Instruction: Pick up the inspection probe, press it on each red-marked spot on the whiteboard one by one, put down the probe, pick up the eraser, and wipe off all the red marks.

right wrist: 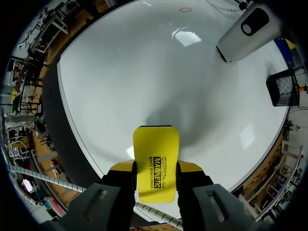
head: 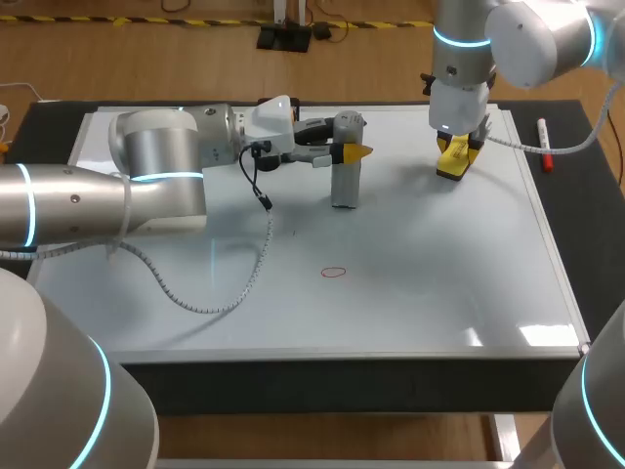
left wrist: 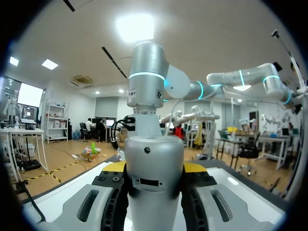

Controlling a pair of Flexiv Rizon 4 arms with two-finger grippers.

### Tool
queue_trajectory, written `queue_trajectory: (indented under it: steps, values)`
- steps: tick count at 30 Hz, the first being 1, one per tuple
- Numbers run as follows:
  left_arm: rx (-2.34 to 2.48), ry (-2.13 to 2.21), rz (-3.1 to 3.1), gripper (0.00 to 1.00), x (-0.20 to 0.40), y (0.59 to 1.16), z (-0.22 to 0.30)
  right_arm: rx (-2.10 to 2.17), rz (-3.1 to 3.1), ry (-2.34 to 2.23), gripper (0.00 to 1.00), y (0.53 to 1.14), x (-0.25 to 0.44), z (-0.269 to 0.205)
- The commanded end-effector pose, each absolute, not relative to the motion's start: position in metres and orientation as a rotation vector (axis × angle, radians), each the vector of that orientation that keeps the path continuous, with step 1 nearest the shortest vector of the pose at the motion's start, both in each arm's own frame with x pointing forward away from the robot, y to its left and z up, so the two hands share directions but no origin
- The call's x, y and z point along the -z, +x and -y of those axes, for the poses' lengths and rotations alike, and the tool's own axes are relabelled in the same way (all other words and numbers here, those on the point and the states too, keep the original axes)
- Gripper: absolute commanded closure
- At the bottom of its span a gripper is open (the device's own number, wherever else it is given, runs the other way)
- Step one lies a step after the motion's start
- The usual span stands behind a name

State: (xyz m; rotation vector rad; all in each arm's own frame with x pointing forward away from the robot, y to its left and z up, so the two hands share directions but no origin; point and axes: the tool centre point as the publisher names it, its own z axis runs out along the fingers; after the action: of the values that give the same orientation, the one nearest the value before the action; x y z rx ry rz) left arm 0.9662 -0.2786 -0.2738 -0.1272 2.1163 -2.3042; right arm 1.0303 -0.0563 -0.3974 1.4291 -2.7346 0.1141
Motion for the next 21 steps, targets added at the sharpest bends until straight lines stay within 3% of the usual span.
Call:
queue_trajectory:
  steps: [1,12,21]
  values:
    - [2.302,-0.126,-2.124,1.00,0.275,0.967,0.279,-0.118,2.731,1.429,1.00,1.031,0.397,0.057]
    - [2.289,-0.111,-2.117,1.00,0.258,0.961,0.275,-0.118,2.731,1.429,1.00,1.031,0.397,0.057]
    - [2.266,-0.111,-2.107,1.00,0.237,0.952,0.243,-0.118,2.731,1.429,1.00,1.031,0.397,0.057]
